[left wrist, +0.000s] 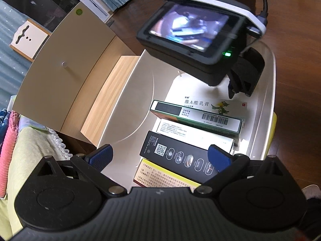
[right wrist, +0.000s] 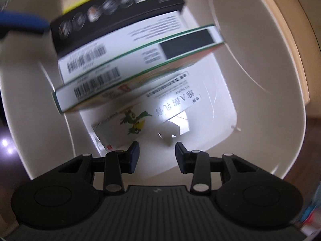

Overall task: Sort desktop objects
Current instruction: 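Open the right gripper and release the cream box in the bin, then raise the right gripper out of the bin and turn back to the sofa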

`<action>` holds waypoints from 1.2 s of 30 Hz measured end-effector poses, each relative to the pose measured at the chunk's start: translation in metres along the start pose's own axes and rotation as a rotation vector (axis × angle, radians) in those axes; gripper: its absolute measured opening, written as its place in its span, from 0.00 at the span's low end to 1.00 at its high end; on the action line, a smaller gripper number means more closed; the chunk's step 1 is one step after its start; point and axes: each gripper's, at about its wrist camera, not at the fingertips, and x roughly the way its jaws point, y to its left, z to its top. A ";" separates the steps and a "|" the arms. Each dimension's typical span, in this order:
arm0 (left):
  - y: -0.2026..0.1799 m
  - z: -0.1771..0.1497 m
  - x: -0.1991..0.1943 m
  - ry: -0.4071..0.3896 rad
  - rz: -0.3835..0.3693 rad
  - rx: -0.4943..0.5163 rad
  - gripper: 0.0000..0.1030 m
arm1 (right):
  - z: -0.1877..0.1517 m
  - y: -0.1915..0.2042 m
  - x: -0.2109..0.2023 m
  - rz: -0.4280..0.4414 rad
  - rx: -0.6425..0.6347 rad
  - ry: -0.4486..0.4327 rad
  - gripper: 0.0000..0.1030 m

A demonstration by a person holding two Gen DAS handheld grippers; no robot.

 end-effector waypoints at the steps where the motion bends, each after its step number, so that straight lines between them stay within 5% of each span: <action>1: 0.000 0.000 0.000 0.000 0.000 0.000 0.99 | 0.000 0.002 0.002 -0.004 -0.032 0.002 0.34; 16: 0.003 -0.002 0.001 0.008 -0.002 -0.001 0.99 | 0.001 0.022 0.003 -0.032 -0.272 -0.102 0.34; 36: 0.002 -0.004 -0.004 0.006 0.021 0.009 0.99 | -0.024 0.039 -0.060 -0.127 -0.153 -0.218 0.46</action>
